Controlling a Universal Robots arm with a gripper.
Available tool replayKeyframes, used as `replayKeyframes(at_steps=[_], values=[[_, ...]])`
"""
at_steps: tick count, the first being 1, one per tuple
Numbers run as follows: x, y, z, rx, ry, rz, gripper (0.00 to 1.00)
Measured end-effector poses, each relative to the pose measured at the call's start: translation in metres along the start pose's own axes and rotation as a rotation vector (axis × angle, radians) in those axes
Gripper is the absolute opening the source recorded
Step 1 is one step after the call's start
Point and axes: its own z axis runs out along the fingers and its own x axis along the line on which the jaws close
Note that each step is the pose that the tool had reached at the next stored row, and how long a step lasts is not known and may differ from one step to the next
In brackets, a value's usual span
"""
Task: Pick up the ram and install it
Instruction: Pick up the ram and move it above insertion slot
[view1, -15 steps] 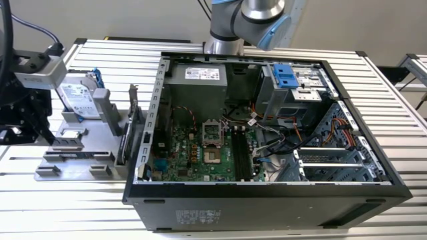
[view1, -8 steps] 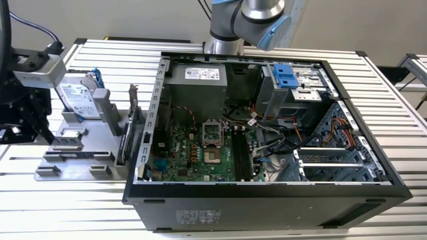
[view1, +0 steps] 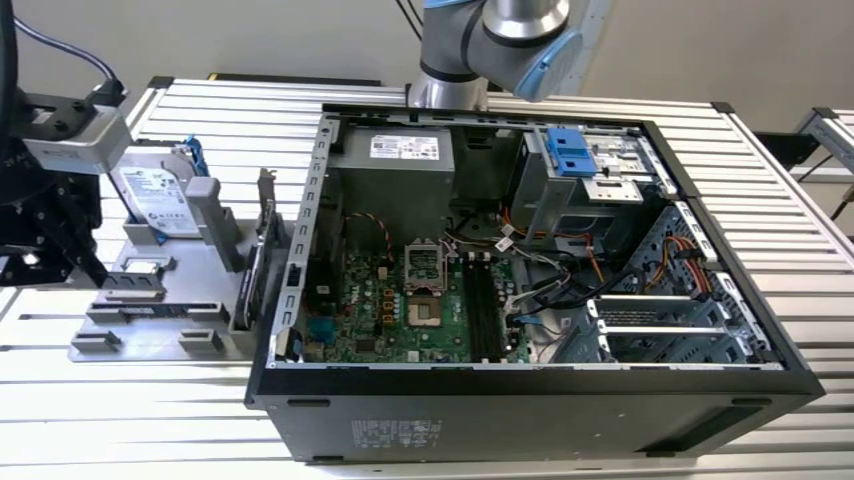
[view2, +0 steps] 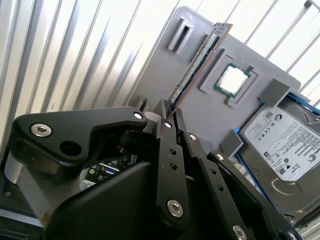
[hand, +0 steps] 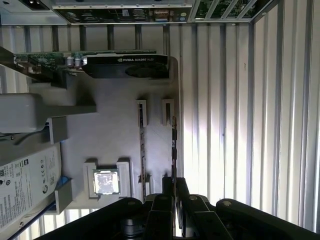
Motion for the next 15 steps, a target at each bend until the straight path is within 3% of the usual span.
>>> replayKeyframes(at_steps=[15], values=[[0.0000,-0.0001,-0.0057,-0.0001,0.0002,0.004,0.00]])
